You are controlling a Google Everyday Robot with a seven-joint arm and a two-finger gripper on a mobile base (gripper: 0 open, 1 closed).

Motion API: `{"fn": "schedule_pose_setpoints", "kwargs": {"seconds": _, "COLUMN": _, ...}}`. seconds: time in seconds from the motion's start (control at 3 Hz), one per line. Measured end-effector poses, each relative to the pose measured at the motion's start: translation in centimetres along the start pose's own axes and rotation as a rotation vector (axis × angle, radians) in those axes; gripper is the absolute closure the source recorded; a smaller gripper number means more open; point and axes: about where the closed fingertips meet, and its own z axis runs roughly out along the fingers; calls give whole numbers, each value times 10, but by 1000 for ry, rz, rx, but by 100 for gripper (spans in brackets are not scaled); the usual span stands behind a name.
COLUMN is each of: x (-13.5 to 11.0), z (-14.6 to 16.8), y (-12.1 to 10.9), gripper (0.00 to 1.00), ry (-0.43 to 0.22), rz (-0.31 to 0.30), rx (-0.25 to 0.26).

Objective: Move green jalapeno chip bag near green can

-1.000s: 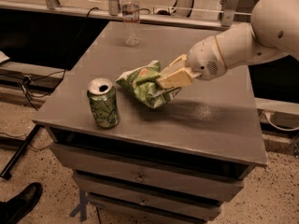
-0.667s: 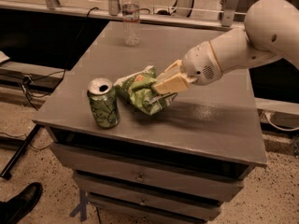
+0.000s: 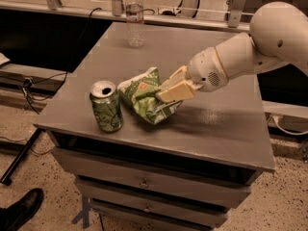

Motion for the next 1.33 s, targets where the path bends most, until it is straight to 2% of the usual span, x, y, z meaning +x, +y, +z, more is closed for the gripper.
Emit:
{"fn": "schedule_pose_setpoints", "kwargs": {"seconds": 0.33, "x": -1, "z": -13, "y": -5, "gripper": 7, "ry": 4, "rz": -9, "rx": 26}}
{"fn": "schedule_pose_setpoints", "kwargs": {"seconds": 0.67, "x": -8, "z": -31, "y": -12, "gripper": 0, "ry": 8, "rz": -26, "rx": 52}}
{"fn": "schedule_pose_setpoints", "kwargs": {"seconds": 1.0, "x": -5, "z": -72, "y": -37, "gripper": 0, "ry": 29, "rz": -51, "rx": 112}}
{"fn": "schedule_pose_setpoints", "kwargs": {"seconds": 1.33, "x": 2, "z": -141, "y": -66, "gripper": 0, "ry": 34, "rz": -70, "rx": 225}}
